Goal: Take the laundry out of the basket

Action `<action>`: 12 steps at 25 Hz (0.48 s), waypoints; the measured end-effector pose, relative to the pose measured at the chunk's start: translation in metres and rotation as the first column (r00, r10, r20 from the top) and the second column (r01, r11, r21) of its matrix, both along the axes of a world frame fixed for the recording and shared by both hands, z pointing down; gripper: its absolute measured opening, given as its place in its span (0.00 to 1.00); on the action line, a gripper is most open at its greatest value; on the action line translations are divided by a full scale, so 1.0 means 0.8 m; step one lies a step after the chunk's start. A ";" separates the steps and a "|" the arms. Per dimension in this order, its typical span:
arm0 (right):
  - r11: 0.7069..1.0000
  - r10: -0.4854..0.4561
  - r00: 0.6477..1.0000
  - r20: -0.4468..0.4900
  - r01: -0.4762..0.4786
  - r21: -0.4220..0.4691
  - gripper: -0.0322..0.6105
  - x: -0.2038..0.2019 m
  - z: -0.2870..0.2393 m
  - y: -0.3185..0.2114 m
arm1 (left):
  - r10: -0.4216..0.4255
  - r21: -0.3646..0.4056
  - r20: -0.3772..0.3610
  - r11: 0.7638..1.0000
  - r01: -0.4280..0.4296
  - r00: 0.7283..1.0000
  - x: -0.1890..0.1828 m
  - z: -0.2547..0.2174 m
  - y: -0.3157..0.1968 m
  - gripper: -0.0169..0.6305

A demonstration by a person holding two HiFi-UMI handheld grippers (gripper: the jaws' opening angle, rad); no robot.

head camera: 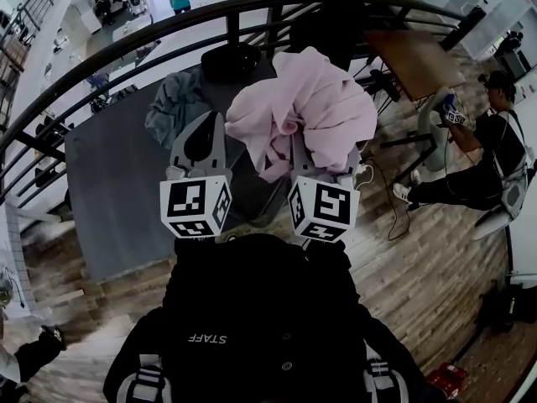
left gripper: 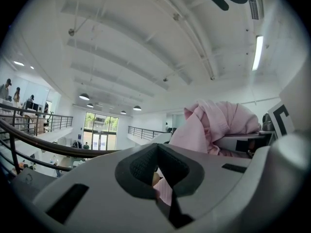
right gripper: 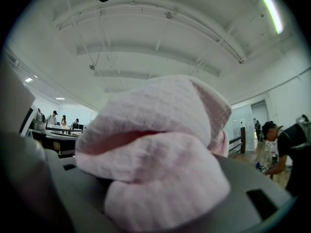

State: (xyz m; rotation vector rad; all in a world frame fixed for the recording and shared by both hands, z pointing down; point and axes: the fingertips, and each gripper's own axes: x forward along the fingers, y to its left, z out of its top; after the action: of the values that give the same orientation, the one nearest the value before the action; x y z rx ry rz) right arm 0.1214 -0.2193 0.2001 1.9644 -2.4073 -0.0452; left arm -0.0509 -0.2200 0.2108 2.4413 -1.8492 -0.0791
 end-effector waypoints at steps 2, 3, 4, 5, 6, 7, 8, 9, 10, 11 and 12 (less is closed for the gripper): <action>1.000 -0.001 1.000 -0.003 0.001 0.001 0.49 -0.002 0.000 0.002 | -0.001 -0.004 0.000 1.000 0.001 1.000 -0.001 0.001 0.000 0.03; 1.000 -0.002 1.000 -0.003 0.002 0.002 0.49 -0.003 0.000 0.002 | -0.002 -0.005 0.000 1.000 0.002 1.000 -0.001 0.001 0.000 0.03; 1.000 -0.002 1.000 -0.003 0.002 0.003 0.49 -0.003 0.000 0.003 | -0.002 -0.006 -0.001 1.000 0.002 1.000 -0.001 0.001 0.000 0.03; 1.000 -0.001 1.000 -0.003 0.001 0.003 0.48 -0.003 0.000 0.004 | -0.001 -0.007 -0.001 1.000 0.001 1.000 -0.001 0.002 0.001 0.03; 1.000 0.000 1.000 -0.004 0.000 0.003 0.48 -0.003 0.000 0.005 | 0.000 -0.007 -0.001 1.000 0.000 1.000 -0.001 0.002 0.002 0.03; 1.000 0.001 1.000 -0.005 -0.001 0.002 0.48 -0.003 0.001 0.006 | 0.001 -0.008 0.000 1.000 -0.001 1.000 0.000 0.003 0.003 0.03; 1.000 0.003 1.000 -0.006 -0.003 0.002 0.48 -0.002 0.002 0.008 | 0.002 -0.009 0.001 1.000 -0.002 1.000 0.000 0.003 0.005 0.03; 1.000 0.004 1.000 -0.006 -0.004 0.000 0.49 -0.002 0.002 0.010 | 0.003 -0.010 0.002 1.000 -0.003 1.000 0.001 0.004 0.006 0.03; 1.000 0.005 1.000 -0.006 -0.005 -0.001 0.49 -0.001 0.003 0.011 | 0.003 -0.012 0.003 1.000 -0.003 1.000 0.001 0.004 0.008 0.03; 1.000 0.006 1.000 -0.005 -0.006 -0.003 0.49 -0.001 0.003 0.012 | 0.003 -0.013 0.003 1.000 -0.003 1.000 0.000 0.004 0.009 0.03; 1.000 0.007 1.000 -0.005 -0.007 -0.005 0.49 -0.001 0.004 0.013 | 0.002 -0.015 0.004 1.000 -0.002 1.000 0.000 0.004 0.009 0.03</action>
State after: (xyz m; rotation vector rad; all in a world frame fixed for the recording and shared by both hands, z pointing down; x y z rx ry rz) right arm 0.1204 -0.2090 0.2033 1.9684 -2.3944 -0.0441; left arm -0.0511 -0.2126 0.2144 2.4357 -1.8416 -0.0607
